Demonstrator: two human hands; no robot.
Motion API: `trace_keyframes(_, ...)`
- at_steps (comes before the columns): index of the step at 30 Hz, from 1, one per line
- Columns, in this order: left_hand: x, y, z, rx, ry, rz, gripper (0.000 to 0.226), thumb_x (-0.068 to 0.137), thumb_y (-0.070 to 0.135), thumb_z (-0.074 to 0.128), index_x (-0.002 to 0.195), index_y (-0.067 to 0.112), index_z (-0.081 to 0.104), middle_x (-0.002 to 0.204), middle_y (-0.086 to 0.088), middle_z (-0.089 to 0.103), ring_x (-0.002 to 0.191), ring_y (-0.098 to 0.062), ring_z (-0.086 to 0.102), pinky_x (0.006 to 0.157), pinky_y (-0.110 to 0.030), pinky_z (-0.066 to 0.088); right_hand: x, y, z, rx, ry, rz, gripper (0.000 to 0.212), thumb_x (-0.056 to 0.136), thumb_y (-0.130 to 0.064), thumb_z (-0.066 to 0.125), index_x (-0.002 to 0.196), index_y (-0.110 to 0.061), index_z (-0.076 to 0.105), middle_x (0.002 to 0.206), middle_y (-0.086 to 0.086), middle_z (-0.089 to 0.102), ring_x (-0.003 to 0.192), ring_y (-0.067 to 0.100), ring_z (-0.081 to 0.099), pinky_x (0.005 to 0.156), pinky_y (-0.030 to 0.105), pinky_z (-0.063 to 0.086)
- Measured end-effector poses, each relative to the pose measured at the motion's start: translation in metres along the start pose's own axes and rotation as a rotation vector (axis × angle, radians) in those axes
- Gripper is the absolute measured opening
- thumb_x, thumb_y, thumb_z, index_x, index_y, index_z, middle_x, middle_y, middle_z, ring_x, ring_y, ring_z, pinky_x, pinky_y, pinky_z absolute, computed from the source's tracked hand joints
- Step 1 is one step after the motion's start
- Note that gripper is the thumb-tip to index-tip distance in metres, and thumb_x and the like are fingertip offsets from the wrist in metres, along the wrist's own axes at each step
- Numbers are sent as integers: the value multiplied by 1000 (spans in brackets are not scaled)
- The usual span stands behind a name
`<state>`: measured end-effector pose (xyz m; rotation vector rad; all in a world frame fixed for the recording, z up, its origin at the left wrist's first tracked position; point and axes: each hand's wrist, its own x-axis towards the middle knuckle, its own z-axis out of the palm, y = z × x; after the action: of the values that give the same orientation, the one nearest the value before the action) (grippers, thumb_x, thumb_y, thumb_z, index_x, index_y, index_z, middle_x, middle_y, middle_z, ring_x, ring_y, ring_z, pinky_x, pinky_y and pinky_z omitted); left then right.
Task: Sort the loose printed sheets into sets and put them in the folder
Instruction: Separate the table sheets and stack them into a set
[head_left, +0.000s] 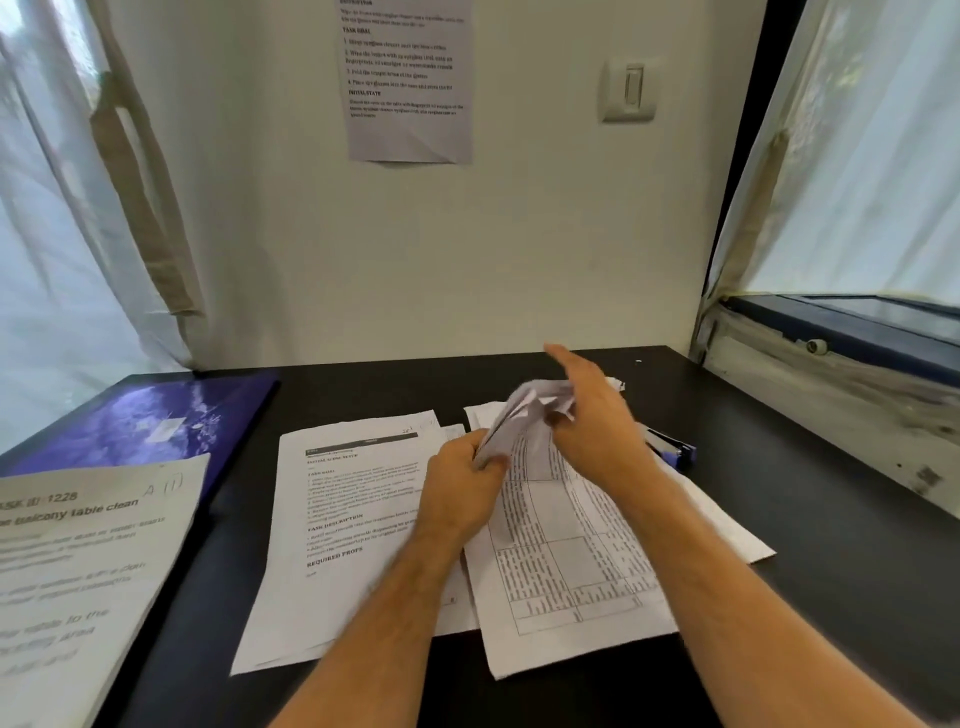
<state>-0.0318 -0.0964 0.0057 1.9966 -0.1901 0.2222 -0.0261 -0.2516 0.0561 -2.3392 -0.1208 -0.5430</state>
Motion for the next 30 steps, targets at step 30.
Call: trace_keyframes(30, 25, -54, -127, 68, 392, -425, 12, 97, 15, 54, 97, 14, 66, 98, -5, 72, 76, -17, 65, 60, -30, 47, 1, -2, 93, 377, 55, -41, 23, 92, 6, 58, 89, -10, 74, 91, -2, 72, 83, 17, 67, 66, 20, 56)
